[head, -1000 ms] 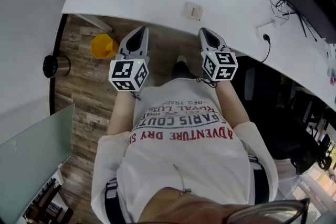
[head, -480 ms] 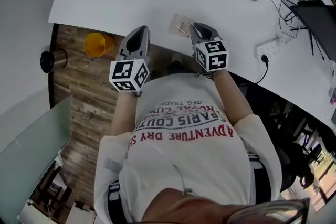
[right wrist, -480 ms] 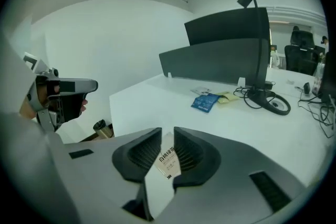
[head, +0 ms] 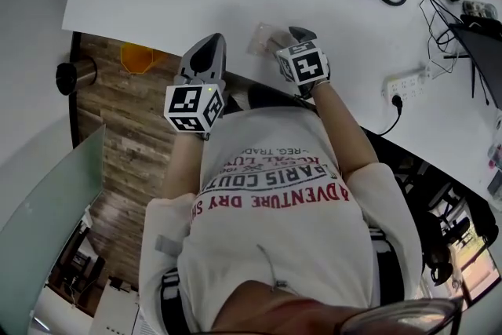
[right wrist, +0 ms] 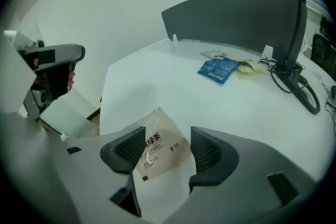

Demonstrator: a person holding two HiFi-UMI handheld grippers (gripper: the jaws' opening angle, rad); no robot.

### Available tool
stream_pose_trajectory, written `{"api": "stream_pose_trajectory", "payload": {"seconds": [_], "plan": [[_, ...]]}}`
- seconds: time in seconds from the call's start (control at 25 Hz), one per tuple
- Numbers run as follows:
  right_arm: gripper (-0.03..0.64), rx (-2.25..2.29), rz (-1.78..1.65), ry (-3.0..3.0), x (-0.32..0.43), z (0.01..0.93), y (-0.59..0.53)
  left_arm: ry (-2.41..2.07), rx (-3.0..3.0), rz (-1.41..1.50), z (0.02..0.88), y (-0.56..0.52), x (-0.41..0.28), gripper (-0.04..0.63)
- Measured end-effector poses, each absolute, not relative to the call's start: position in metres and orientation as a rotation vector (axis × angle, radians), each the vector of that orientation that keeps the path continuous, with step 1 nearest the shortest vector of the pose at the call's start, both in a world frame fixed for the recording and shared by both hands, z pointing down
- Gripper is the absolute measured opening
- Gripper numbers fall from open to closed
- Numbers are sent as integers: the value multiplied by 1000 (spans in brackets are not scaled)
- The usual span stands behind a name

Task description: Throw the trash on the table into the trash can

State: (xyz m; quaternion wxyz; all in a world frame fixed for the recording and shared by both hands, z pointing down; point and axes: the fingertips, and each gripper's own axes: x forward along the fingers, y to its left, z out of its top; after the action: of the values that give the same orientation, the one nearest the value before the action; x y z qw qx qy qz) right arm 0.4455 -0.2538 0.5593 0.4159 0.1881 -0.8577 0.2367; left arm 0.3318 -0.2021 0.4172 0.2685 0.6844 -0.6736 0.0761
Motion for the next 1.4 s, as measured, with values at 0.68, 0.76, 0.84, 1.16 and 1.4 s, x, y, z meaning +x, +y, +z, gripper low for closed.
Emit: {"api": "stream_pose_trajectory", "payload": {"seconds": [0.68,0.76,0.84,1.16,1.4], "plan": [[29,461,633,-2100,448,581,-278,-1764,1828,214,446,-227,317,23],[28,445,690,-2095,446,580,-278,-1771,1831,225,444,-229,313,23],[28,428,717,-2106,441,575,-276,-1781,1836,228,439,-231,308,23],[28,342,648,-2236,368,524,-261,-1880,1786,174,421,-203,258,23],[28,207,518,-2329,261,488,-235,-2021,1606,80,418,-142,174,23]]}}
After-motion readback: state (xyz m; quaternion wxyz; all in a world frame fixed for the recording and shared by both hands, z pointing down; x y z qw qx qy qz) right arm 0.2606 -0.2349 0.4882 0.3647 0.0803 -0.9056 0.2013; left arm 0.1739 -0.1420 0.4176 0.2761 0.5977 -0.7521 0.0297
